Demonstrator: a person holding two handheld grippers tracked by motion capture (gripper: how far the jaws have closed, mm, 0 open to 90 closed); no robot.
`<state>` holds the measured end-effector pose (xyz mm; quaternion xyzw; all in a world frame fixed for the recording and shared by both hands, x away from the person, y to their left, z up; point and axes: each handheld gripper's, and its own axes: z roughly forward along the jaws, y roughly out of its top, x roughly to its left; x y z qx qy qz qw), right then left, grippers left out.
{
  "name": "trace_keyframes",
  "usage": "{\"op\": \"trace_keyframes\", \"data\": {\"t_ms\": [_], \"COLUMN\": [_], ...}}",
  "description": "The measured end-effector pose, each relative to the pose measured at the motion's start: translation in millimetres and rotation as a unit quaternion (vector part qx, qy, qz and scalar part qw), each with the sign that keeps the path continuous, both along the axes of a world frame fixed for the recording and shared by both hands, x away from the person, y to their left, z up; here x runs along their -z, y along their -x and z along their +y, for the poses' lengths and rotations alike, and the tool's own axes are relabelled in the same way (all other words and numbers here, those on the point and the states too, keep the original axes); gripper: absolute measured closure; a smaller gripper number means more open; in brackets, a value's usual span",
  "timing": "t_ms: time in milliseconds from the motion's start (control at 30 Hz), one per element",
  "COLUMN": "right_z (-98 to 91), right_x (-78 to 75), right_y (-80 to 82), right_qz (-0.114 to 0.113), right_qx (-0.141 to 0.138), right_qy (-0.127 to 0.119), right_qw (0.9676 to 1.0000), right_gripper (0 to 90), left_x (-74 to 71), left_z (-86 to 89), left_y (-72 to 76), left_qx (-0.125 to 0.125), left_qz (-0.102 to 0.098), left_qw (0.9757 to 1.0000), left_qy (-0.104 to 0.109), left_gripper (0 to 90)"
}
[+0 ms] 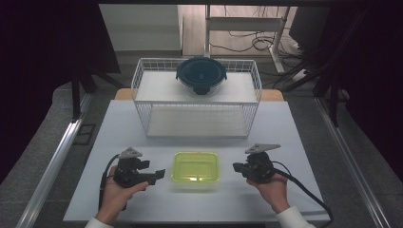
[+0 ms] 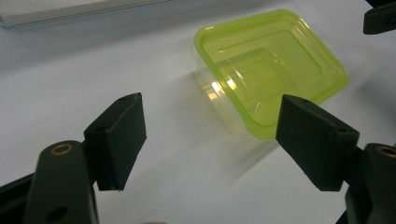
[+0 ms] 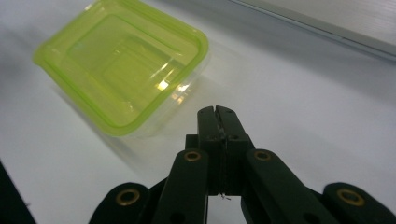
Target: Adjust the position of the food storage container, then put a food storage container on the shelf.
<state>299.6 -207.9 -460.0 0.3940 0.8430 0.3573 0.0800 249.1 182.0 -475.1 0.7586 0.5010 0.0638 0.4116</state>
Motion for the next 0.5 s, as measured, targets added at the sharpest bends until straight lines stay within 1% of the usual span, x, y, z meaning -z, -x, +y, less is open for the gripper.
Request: {"op": "trace_keyframes", "data": {"t_ms": [67,100,133,233,300,333,367,400,500], "right_z": [-0.6,-0.6,-0.6,-0.8,-1.1,-1.0,-0.9,-0.7,0.9], "right_x": [0.6,1.3,1.7,2.7,2.7,2.8,2.8,3.0,4.7], "right_y": [-0.1,-0.5,-1.3,-3.3,-4.3,-4.6,-4.4,-4.4,-4.7], "right_qz": [0.009,0.015,0.02,0.034,0.042,0.043,0.043,0.042,0.051], "right_qx": [0.001,0.005,0.01,0.022,0.028,0.029,0.033,0.035,0.033], "right_qy": [-0.019,-0.035,-0.04,-0.06,-0.069,-0.07,-0.072,-0.073,-0.084], "right_qw": [0.9998,0.9993,0.9989,0.9974,0.9963,0.9962,0.9959,0.9958,0.9946], "right_gripper": [82.5,70.6,63.5,48.4,42.5,39.8,36.5,34.8,31.5], "left_x": [-0.1,-0.3,-0.4,-1.2,-1.7,-1.7,-1.8,-2.0,-1.9], "left_z": [-0.4,-0.2,-0.1,1.1,1.7,2.0,2.2,1.9,0.5], "left_y": [0.3,0.6,0.8,0.7,0.2,-0.3,-0.7,-1.1,-2.7], "left_qx": [0.001,0.001,0.0,-0.001,-0.001,0.0,0.001,0.001,0.0], "left_qz": [0.0,0.0,-0.001,-0.003,-0.002,-0.001,-0.001,0.001,0.005], "left_qw": [1.0,1.0,1.0,0.9999,0.9998,0.9996,0.9995,0.9994,0.9992], "left_qy": [-0.001,0.0,0.001,0.01,0.021,0.028,0.031,0.035,0.039], "left_gripper": [24.1,24.0,24.0,23.3,23.1,23.1,23.1,23.0,22.8]}}
